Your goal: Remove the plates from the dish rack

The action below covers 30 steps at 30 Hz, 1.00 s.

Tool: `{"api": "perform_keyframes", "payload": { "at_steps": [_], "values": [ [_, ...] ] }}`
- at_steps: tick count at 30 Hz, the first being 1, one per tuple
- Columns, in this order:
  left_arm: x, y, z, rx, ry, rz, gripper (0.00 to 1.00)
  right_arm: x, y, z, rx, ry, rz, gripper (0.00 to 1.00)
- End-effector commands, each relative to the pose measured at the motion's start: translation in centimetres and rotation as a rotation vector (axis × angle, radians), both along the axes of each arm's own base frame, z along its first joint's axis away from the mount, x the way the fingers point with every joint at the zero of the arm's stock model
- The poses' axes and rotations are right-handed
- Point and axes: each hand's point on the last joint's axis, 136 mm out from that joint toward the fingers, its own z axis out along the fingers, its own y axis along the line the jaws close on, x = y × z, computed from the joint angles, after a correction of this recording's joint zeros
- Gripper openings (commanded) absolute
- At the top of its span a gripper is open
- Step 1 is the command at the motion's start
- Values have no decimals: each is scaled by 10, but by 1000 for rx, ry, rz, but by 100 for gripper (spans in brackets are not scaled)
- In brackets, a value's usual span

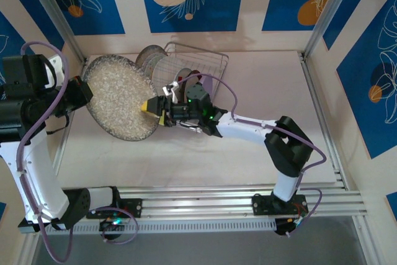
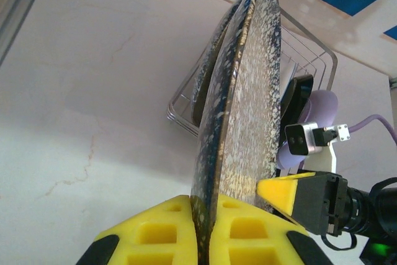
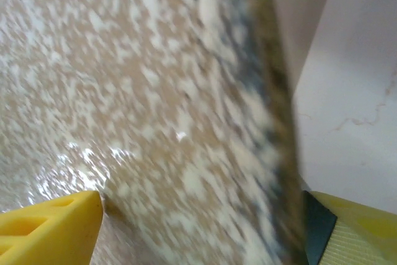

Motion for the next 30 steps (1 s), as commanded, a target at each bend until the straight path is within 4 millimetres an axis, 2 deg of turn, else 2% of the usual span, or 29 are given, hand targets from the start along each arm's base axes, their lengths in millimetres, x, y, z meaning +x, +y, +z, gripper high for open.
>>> {"api": "perform_keyframes", "payload": {
  "at_steps": [1, 6, 14, 17, 22, 28, 30],
  "values": [
    [14, -14, 60, -90, -275, -34, 0, 1, 5, 30, 120, -2, 12, 77],
    [17, -13, 55, -91, -264, -32, 0, 3, 2, 39, 137, 13, 2, 64],
    [27, -14, 45, -121, -259, -21, 0, 5, -14, 50, 134, 22, -35, 42],
    [32, -14, 39, -137, -253, -17, 0, 8, -20, 55, 143, 26, -50, 27],
    [40, -17, 30, -190, -251, -7, 0, 14, -31, 71, 164, 25, -76, 11],
    [52, -20, 25, -283, -270, 18, 0, 19, -49, 90, 158, 16, -115, 0],
    [57, -25, 25, -339, -277, 9, 0, 21, -56, 94, 149, 14, -128, 0]
  ]
}}
